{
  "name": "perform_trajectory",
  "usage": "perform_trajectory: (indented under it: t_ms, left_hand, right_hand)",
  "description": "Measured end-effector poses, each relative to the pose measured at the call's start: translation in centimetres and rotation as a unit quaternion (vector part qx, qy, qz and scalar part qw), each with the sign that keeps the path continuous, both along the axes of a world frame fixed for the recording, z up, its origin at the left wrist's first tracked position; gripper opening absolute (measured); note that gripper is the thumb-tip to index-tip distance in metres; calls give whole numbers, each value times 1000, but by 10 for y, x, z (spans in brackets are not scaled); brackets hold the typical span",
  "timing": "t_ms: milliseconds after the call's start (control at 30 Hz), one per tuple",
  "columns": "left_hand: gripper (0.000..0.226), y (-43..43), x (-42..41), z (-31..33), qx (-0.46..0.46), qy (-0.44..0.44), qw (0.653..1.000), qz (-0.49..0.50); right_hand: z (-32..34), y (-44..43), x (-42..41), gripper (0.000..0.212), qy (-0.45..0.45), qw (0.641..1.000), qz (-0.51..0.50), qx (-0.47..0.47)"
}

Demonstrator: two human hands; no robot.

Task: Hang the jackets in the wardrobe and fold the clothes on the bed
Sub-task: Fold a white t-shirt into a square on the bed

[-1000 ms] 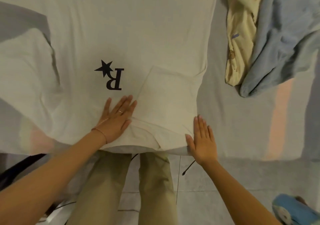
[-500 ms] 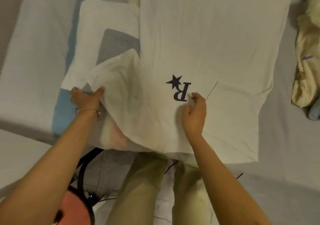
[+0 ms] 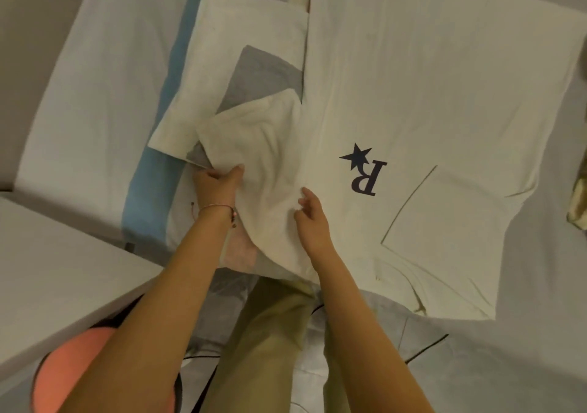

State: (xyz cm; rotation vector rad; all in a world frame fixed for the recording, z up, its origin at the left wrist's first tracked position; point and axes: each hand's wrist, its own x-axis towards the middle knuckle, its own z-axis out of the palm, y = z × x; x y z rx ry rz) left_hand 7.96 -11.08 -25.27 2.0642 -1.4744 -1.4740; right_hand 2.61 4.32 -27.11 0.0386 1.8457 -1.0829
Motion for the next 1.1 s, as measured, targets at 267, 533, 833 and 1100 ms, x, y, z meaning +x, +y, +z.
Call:
perform_trajectory:
  t_ms: [267,533,833,1100]
  left_hand:
    - [32,2,0,4,-47,10,998,-50]
    - [15,27,-4,43,-315,147,894,-284]
    - [47,87,-9,16,-229,-2,577,-784]
    - [73,95,37,-27,-67,-114,815,-564]
  right_hand:
    - [7,0,-20,44,7,997,80,22]
    - [3,-13,-52,57,-217,958,-118,-143]
    - [5,87,-111,95,-373,824,-333,-267]
    - [-15,117,-98,48,-36,994,-99,21]
